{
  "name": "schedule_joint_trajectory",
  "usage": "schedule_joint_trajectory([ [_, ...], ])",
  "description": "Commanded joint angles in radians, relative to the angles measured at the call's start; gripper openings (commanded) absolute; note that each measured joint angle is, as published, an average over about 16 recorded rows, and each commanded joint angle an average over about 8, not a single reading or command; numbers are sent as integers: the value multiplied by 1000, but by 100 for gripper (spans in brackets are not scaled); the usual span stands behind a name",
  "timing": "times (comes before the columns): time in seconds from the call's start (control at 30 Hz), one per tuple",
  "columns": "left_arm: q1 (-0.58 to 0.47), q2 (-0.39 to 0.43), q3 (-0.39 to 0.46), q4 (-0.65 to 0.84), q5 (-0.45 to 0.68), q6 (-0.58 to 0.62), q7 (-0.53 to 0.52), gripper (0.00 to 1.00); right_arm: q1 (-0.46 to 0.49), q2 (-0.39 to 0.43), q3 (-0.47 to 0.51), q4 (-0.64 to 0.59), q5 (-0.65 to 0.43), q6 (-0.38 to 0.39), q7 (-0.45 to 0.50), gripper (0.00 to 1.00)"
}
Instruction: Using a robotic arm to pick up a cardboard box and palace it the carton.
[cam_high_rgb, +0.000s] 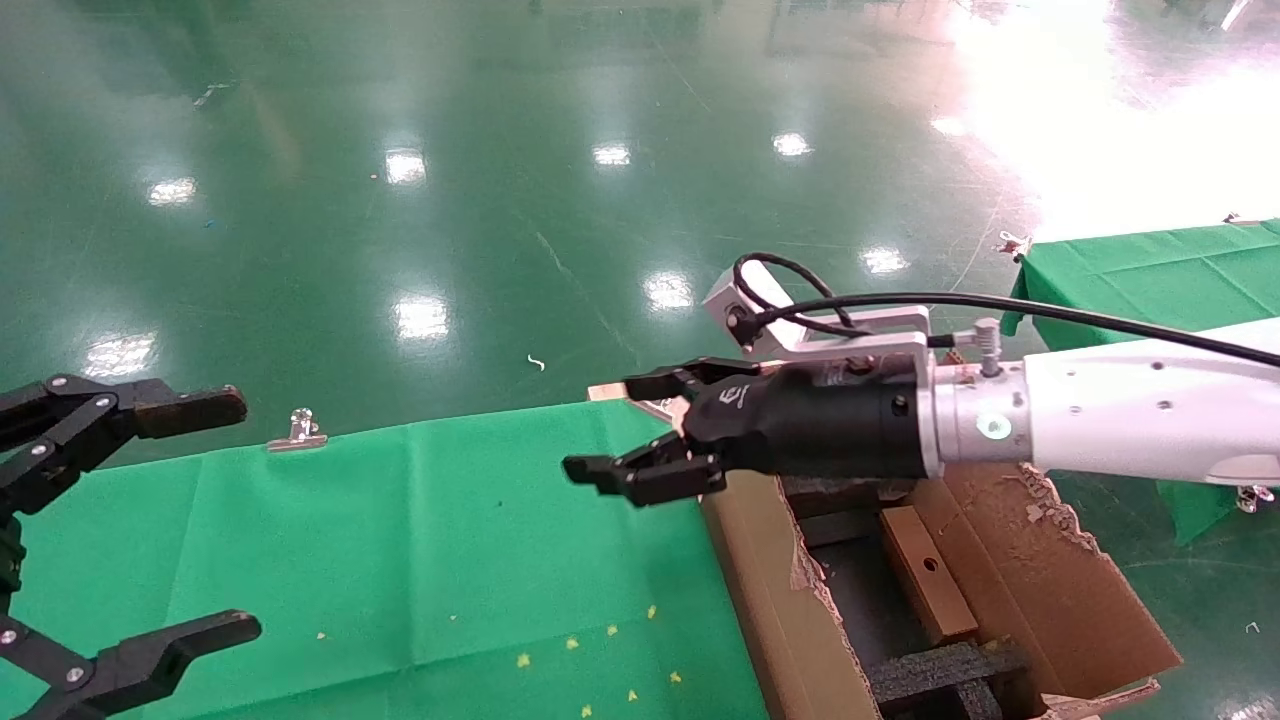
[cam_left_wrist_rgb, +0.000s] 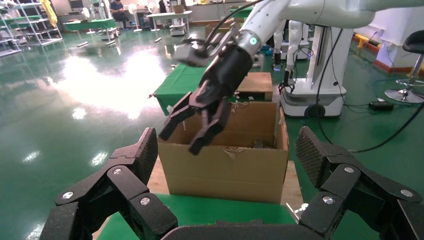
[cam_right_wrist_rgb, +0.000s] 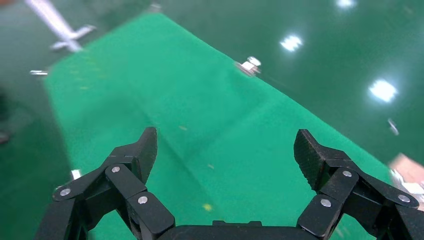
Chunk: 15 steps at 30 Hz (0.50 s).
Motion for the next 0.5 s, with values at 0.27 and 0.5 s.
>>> schedule_joint_trajectory([
  [0.27,0,0,0,0,0,0,0,100,-137,-24,274,-13,155,-240,-254,100],
  [0.5,0,0,0,0,0,0,0,100,-236,-41,473,-21,267,-413,-436,100],
])
